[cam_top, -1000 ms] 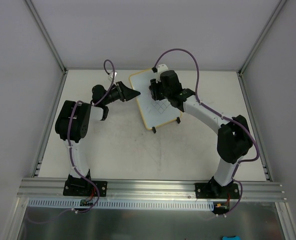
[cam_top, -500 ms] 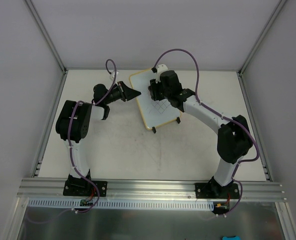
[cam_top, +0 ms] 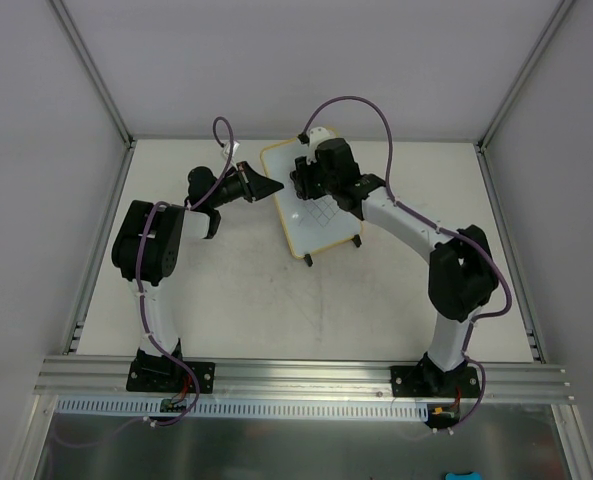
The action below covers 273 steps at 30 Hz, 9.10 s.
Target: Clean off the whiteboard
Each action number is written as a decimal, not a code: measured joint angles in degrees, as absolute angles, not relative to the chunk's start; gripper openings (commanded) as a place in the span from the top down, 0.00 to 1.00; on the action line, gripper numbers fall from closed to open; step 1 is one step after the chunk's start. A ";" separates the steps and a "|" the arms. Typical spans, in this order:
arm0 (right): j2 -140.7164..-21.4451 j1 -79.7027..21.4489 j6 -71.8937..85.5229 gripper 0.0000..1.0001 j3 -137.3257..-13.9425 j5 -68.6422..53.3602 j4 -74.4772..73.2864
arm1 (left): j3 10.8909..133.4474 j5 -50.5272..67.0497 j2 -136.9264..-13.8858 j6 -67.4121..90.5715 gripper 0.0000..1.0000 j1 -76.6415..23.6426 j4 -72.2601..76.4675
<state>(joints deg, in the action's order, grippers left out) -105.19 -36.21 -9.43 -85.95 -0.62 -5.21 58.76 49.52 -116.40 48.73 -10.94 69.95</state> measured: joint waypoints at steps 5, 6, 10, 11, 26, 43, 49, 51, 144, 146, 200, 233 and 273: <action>-107.74 -36.29 -9.45 1.00 -88.55 -0.91 -5.52 | 58.78 49.52 -116.40 48.75 1.00 -10.94 69.95; -108.12 -36.32 -9.47 1.00 -88.88 -0.91 -5.63 | 58.78 49.52 -116.40 48.75 1.00 -10.94 69.95; -109.32 -36.64 -9.67 1.00 -90.39 -0.67 -6.31 | 58.78 49.52 -116.40 48.75 1.00 -10.94 69.95; -109.49 -36.82 -9.80 1.00 -90.61 -0.30 -6.31 | 58.78 49.52 -116.40 48.75 1.00 -10.94 69.95; -111.74 -40.42 -12.69 1.00 -92.03 6.48 -6.00 | 58.78 49.41 -116.68 49.17 1.00 -10.94 69.87; -110.21 -40.51 -11.44 1.00 -86.43 7.40 -0.69 | 58.78 49.08 -116.75 49.34 1.00 -10.94 69.45; -105.75 -40.51 -9.10 1.00 -75.22 7.16 5.17 | 58.78 49.08 -116.75 49.50 1.00 -10.94 69.47; -104.64 -40.51 -8.21 1.00 -72.16 7.01 6.50 | 58.78 49.06 -116.75 49.52 1.00 -10.94 69.47; -105.54 -47.33 -3.22 1.00 -69.91 16.80 2.55 | 59.33 48.97 -116.88 49.50 1.00 -10.39 69.36; -106.02 -47.99 -3.31 1.00 -70.70 16.23 2.48 | 59.33 48.97 -116.88 49.50 1.00 -10.39 69.38; -103.96 -25.08 -5.39 1.00 -70.11 0.69 0.51 | 59.33 47.46 -116.88 49.08 1.00 -11.16 68.69; -108.51 -40.18 -4.82 1.00 -79.77 -1.37 -0.56 | 59.51 47.48 -116.88 48.64 1.00 -11.03 68.29; -114.15 -29.76 -11.31 1.00 -95.42 7.44 -14.02 | 59.51 47.46 -116.66 48.75 1.00 -11.11 67.57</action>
